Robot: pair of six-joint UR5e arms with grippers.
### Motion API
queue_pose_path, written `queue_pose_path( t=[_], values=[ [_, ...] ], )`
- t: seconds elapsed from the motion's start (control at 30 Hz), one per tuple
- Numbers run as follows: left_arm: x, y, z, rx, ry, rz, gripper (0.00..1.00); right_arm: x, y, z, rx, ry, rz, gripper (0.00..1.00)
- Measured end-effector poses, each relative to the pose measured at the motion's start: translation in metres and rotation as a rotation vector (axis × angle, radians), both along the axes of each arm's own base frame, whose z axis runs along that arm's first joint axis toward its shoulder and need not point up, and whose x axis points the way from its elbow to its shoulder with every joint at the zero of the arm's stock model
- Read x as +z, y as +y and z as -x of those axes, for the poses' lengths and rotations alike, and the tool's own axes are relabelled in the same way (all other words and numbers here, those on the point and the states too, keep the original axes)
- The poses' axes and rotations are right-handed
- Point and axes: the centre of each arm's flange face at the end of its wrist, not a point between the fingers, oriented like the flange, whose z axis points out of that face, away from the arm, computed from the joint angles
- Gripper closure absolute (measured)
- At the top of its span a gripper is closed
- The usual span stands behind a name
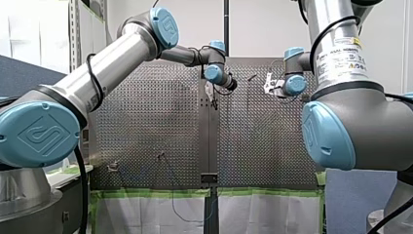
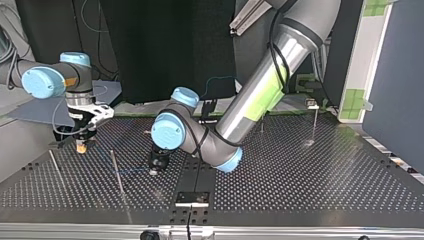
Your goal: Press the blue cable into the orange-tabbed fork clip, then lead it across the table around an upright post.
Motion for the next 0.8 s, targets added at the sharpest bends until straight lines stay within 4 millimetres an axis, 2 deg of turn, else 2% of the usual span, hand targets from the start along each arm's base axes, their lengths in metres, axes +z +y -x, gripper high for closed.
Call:
queue_pose_path(
  t=[0.07, 0.1, 0.13, 0.2, 0.23, 0.3, 0.37, 0.4, 0.57, 0.8],
  values=[
    [-0.001, 0.0, 0.0, -0.001, 0.001, 0.0, 1.0, -0.005, 0.0, 0.0, 0.0, 0.003, -0.005, 1.0],
    [-0.001, 0.0, 0.0, -0.001, 0.003, -0.001, 0.89, -0.008, 0.001, 0.0, -0.001, 0.003, -0.006, 1.0],
    [-0.001, 0.0, 0.0, 0.0, 0.004, -0.002, 0.89, -0.01, 0.001, 0.0, -0.001, 0.003, -0.006, 1.0],
    [-0.001, 0.001, 0.001, 0.003, 0.009, -0.005, 0.53, -0.014, 0.001, 0.0, -0.001, 0.002, -0.003, 1.0],
    [-0.002, 0.001, 0.001, 0.006, 0.012, -0.007, 0.53, -0.016, 0.0, 0.0, -0.001, 0.002, -0.003, 1.0],
    [-0.003, 0.003, 0.001, 0.015, 0.018, -0.011, 0.24, -0.022, 0.0, 0.0, -0.001, 0.005, -0.008, 1.0],
    [-0.003, 0.004, 0.001, 0.024, 0.021, -0.013, 0.24, -0.028, -0.001, 0.0, -0.002, 0.008, -0.014, 1.0],
    [-0.003, 0.004, 0.001, 0.03, 0.023, -0.014, 0.08, -0.032, -0.001, 0.0, -0.002, 0.01, -0.018, 1.0],
    [-0.007, 0.007, -0.002, 0.052, 0.033, -0.012, 0.08, -0.051, -0.003, 0.003, -0.007, 0.014, -0.029, 1.0],
    [-0.033, 0.006, -0.008, 0.061, 0.072, -0.014, 0.08, -0.08, -0.011, 0.017, -0.028, 0.024, -0.052, 1.0]
  ],
)
